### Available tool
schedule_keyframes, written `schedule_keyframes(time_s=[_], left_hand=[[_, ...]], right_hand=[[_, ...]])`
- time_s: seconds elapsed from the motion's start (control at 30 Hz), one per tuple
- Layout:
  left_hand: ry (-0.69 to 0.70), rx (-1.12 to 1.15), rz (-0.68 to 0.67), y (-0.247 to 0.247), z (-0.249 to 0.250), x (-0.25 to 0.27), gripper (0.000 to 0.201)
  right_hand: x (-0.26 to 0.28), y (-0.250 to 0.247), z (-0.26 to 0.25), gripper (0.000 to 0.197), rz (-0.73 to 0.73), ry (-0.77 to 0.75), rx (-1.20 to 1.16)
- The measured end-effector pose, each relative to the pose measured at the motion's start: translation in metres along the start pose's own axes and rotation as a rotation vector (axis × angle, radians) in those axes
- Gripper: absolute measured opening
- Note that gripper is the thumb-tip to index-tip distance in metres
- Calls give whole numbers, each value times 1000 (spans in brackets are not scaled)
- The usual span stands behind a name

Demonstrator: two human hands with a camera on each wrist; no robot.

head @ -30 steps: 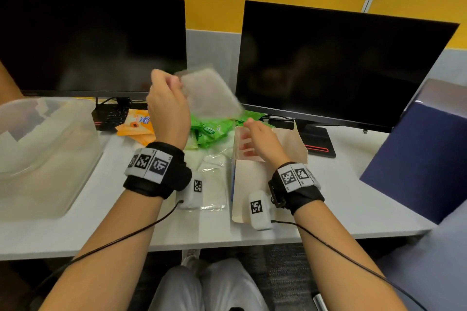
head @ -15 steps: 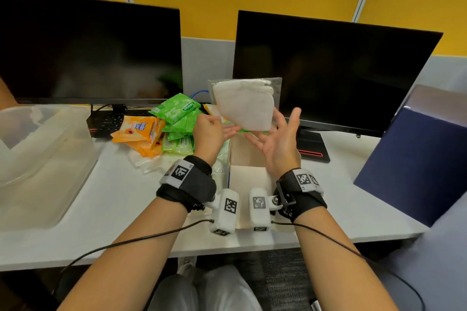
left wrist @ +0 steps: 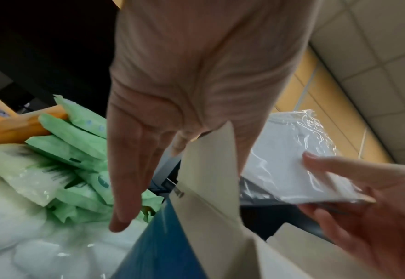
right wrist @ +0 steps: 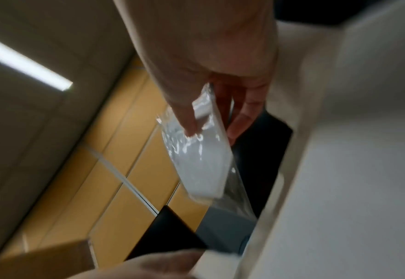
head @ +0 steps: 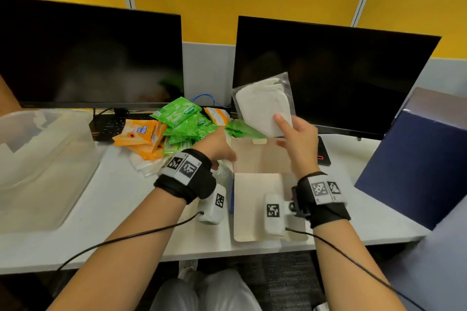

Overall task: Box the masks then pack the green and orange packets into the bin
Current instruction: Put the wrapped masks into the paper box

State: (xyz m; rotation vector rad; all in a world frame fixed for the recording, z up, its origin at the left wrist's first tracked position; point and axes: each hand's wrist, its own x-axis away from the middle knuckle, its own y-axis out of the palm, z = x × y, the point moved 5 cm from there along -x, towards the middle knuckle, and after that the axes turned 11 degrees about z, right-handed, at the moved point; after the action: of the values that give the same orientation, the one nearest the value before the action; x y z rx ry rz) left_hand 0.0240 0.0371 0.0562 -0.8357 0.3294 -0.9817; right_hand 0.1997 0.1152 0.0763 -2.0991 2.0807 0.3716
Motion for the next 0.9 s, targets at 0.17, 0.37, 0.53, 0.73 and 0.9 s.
schedule_keyframes(time_s=[0.17,0.37,0.53,0.73,0.9], left_hand=[[-79,290,-18,4,-5,0,95],[-67,360,-76,8,0,7,86],[-85,442,-104,10,-9,7,77],[-94,600,-153,19,-20,5,78],[-71,608,-91,19,-34,0,56]], right_hand=[[2,-13,-30,13,-168,-313,628],[15,10,-13,18,-335,-241,1159],[24,37,20,33,-510,-109,1304],[40,62,27,37,-822,54,1213],[45,69,29,61,-817,176,1047]])
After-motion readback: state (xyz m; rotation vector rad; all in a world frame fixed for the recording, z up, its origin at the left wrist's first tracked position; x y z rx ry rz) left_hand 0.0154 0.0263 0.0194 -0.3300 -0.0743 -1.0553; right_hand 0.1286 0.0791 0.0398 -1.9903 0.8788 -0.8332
